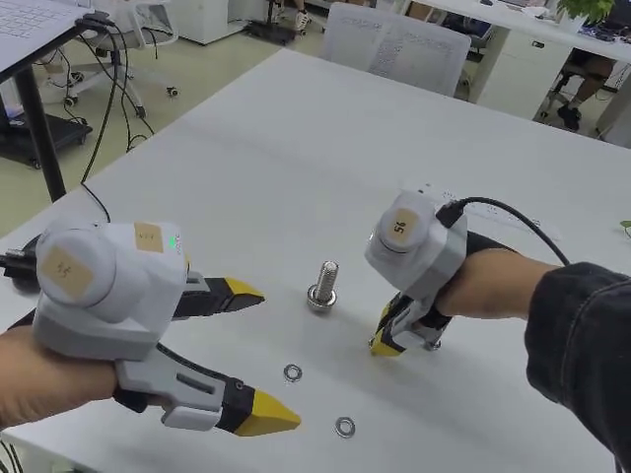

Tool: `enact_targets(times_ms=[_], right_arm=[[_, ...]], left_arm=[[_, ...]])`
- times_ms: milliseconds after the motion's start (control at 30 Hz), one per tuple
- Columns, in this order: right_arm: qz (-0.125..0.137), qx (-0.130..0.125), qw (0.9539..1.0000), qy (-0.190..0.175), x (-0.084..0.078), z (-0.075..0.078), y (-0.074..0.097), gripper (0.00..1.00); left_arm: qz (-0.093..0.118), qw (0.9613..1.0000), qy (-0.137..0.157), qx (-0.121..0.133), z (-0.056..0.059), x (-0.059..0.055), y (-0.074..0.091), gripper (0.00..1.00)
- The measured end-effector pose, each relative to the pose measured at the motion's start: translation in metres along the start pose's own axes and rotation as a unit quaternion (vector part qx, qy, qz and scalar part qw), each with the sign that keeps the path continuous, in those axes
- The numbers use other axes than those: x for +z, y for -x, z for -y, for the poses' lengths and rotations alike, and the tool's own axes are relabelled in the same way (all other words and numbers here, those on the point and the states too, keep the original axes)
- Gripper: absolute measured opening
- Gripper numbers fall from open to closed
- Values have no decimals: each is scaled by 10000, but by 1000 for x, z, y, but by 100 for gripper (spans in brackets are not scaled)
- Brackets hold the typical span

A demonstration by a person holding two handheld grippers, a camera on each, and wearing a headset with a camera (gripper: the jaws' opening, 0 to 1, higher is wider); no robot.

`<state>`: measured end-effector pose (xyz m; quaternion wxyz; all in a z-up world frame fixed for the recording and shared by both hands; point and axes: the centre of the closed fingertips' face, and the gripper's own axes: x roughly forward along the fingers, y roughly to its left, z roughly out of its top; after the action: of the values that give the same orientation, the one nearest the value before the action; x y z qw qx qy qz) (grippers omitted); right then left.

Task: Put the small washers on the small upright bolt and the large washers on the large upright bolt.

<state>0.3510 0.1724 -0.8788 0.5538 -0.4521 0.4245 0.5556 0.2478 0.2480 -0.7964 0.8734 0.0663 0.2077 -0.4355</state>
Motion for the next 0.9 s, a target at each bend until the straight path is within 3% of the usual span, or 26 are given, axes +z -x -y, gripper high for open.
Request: enact_targets(times_ms=[500,900], right_arm=[[-29,-2,10000,-88,-8,-6,5,14],[-21,-30,9998,-212,-24,-23,11,14]], left_arm=[[-23,10000,-26,-26,0,0,-2,77],[-21,10000,-50,-66,4,-1,0,77]])
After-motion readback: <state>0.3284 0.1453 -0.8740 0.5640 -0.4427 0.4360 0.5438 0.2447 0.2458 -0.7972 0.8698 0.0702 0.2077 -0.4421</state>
